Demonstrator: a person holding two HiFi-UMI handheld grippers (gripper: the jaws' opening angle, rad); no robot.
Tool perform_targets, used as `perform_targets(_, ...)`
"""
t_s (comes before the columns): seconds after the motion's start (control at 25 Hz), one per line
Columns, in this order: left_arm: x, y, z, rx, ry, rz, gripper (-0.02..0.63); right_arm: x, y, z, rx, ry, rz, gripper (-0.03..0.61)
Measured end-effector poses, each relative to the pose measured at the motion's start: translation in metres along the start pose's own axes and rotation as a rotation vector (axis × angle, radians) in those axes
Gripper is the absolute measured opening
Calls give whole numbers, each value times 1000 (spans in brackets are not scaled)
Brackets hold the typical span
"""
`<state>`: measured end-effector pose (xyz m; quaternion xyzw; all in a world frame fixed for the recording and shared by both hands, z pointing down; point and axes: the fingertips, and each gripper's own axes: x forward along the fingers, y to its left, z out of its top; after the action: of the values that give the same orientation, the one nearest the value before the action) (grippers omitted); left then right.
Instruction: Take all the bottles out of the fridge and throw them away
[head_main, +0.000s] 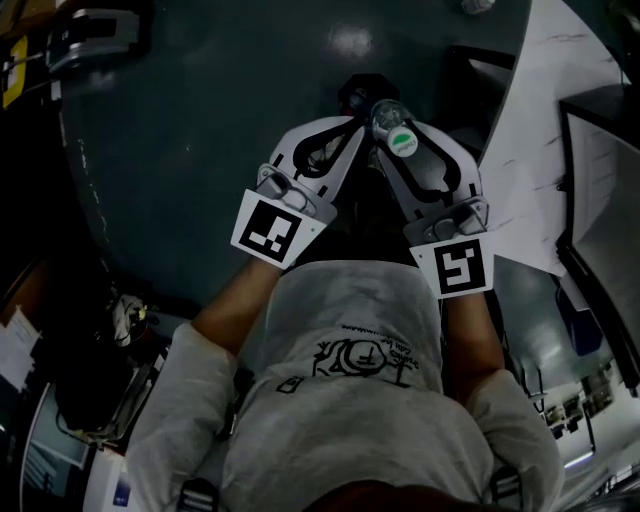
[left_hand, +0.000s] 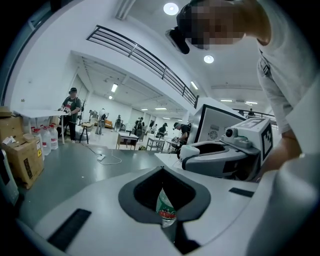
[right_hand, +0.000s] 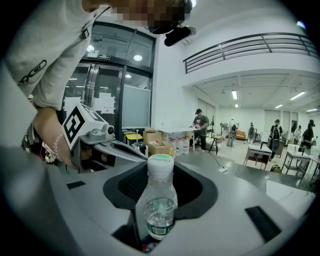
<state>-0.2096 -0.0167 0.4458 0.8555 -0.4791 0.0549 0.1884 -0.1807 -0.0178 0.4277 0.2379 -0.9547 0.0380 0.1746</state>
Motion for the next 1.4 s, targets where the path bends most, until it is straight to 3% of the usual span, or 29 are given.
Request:
perform_targets(0.64,34,23,-107,-29,33,10,14,30,7,-123,51,49,8,166)
perform_targets(1.4,52,58,-211,-44,44,-3,14,77,13,-223,49,68,-52,165)
